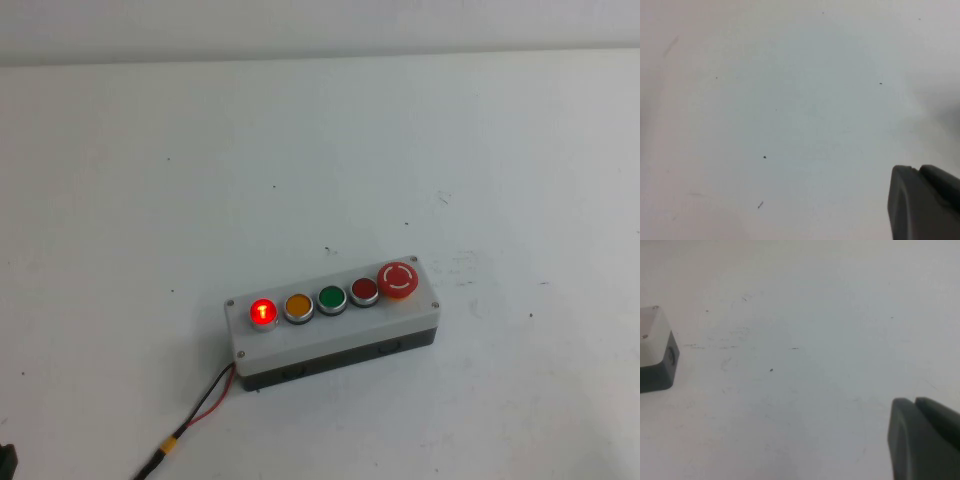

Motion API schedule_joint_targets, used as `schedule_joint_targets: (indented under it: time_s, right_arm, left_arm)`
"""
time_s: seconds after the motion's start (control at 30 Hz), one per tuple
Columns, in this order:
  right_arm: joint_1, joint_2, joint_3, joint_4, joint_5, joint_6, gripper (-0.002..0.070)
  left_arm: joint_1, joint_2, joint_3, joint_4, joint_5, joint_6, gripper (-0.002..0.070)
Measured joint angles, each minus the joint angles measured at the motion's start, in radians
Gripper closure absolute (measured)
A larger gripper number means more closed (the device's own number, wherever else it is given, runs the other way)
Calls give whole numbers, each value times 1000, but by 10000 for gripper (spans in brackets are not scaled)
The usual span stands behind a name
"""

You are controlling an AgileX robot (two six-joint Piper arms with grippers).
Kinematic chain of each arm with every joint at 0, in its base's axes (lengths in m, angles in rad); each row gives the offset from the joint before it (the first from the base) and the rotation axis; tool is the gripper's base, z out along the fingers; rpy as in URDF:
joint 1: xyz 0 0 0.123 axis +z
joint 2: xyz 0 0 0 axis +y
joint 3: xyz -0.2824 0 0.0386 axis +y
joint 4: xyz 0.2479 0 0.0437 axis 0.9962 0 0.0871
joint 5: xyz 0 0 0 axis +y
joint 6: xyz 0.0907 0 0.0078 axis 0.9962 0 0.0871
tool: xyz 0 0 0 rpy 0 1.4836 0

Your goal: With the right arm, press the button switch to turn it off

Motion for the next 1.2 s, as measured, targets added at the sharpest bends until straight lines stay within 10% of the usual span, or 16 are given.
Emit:
schedule_joint_targets:
  time_s: [1.2]
  right_arm:
    - [0, 0, 0, 240, -75, 0, 692]
  left_arm:
    - [0, 0, 0, 0, 0, 0, 677]
